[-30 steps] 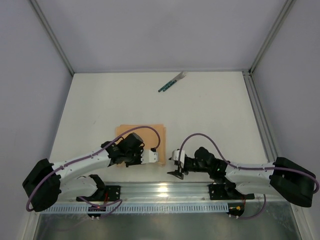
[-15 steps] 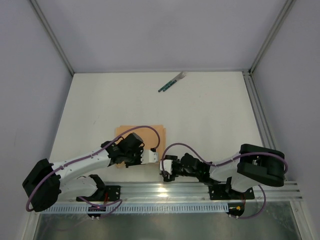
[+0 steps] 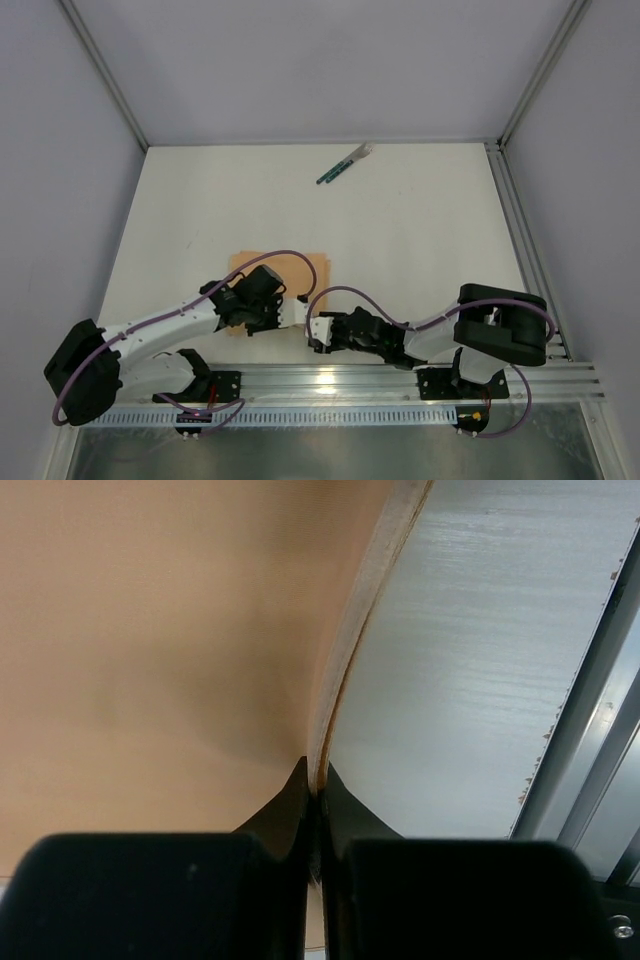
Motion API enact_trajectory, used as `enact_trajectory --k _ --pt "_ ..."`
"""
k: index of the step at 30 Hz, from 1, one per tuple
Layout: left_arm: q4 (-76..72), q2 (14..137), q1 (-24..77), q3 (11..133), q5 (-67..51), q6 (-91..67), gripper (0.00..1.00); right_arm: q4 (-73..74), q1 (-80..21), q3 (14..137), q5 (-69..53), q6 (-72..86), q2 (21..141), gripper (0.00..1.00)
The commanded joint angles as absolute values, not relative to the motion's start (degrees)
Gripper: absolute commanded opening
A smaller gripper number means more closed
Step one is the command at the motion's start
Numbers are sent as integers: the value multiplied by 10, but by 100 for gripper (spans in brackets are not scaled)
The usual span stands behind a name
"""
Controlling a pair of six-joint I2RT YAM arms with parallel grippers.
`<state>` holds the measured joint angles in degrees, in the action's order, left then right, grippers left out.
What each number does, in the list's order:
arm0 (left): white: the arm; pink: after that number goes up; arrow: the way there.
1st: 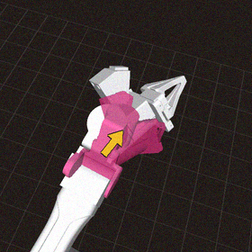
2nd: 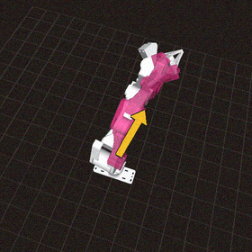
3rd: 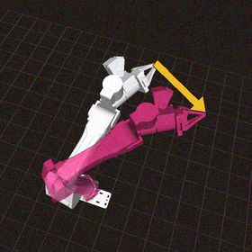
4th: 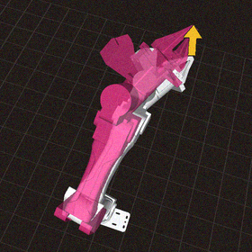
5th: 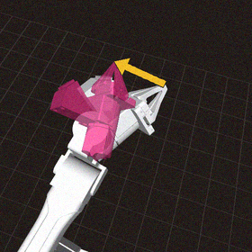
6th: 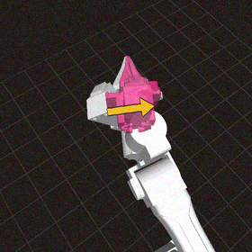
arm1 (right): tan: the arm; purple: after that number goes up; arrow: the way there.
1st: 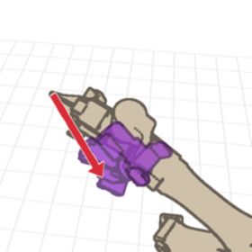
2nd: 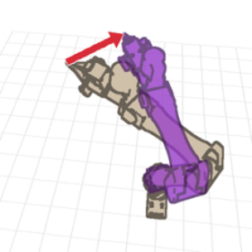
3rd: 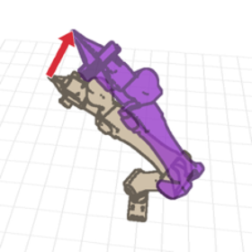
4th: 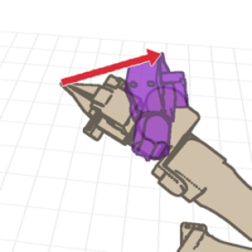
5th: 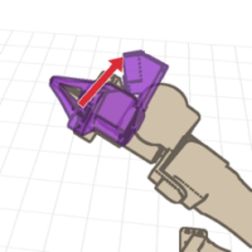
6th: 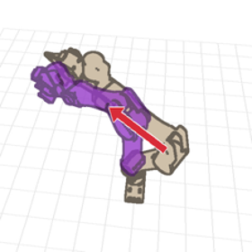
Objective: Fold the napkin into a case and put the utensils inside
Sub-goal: Fold the 2/3-rectangle-folded napkin at the center of the board.
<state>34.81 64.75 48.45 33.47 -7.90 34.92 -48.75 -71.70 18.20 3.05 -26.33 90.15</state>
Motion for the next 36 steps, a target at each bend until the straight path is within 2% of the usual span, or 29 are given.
enact_trajectory --k 1,2,3,4,10,13,18,22,27,31,36 --pt "345 621 483 351 -116 351 0 -463 -718 200 77 -234 919 45" --pt "345 619 479 351 -123 350 0 -463 -718 200 80 -229 922 40" --pt "346 615 476 351 -126 349 0 -468 -718 199 84 -225 925 27" --pt "347 613 472 351 -127 348 0 -473 -719 194 85 -221 926 22" --pt "345 605 456 340 -127 340 0 -472 -717 184 60 -185 909 4" --pt "328 602 454 323 -87 332 2 -447 -710 192 40 -161 893 4" --pt "286 598 455 287 17 328 16 -384 -686 209 -32 -134 865 4" --pt "272 574 454 256 67 334 19 -368 -649 211 -97 -103 850 4" --pt "299 534 454 241 66 337 20 -357 -618 214 -155 -93 858 4" --pt "330 528 454 238 35 329 26 -349 -613 225 -170 -90 862 4" --pt "343 520 454 229 73 349 27 -339 -605 229 -184 -84 857 4"
